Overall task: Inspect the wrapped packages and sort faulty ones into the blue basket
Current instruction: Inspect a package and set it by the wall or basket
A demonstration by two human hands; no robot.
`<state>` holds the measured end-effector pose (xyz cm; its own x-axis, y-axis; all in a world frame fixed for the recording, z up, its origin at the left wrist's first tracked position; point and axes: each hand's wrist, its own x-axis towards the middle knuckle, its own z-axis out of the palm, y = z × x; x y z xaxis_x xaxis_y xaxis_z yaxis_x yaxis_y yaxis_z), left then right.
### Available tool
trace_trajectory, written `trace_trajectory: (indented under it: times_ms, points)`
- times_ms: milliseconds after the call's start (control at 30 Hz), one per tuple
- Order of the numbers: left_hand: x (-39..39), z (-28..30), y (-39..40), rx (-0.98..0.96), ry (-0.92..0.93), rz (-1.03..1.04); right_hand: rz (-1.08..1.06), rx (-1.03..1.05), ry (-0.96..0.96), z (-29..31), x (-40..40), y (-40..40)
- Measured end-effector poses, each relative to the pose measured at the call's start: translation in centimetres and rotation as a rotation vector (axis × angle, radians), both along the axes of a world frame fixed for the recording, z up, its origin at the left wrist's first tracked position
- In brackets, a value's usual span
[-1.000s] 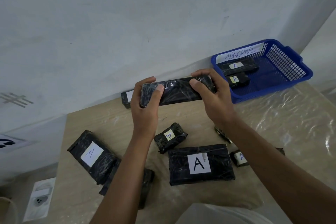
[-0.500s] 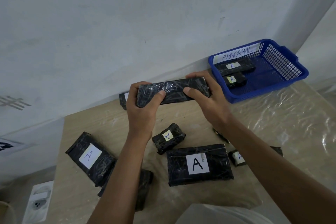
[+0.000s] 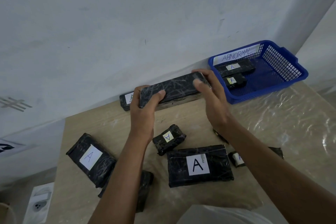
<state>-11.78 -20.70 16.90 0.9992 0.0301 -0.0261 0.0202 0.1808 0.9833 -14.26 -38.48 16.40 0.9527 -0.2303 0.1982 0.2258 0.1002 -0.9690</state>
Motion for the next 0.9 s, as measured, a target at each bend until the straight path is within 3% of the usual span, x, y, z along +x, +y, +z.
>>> trace_trajectory:
  times_ms: [67,200,333,400,500,667,900]
  points:
    - [0.2,0.2,0.1,-0.085,0.052,-0.018,-0.024,0.077,0.065,-0.2,0.3,-0.5]
    - [0.2,0.2,-0.4,-0.222,0.155,-0.124,-0.009,0.424,0.215,0.2,1.0,-0.7]
    - [0.1,-0.3,-1.0,-0.131,0.205,-0.183,0.049,0.68,0.256,0.6,1.5,-0.4]
    - [0.4,-0.5,-0.9,0.013,0.192,-0.109,-0.014,0.645,0.247,0.8,1.8,-0.4]
    - [0.6,0.2,-1.2,0.178,0.089,0.015,-0.154,0.425,0.134,0.4,2.0,-0.5]
    - [0.4,2.3,-4.4,0.224,-0.135,-0.099,-0.209,0.062,-0.117,0.0,1.1,1.3]
    - [0.6,1.8,-4.9,0.216,-0.364,-0.034,-0.103,0.094,-0.149,1.2,0.6,1.0]
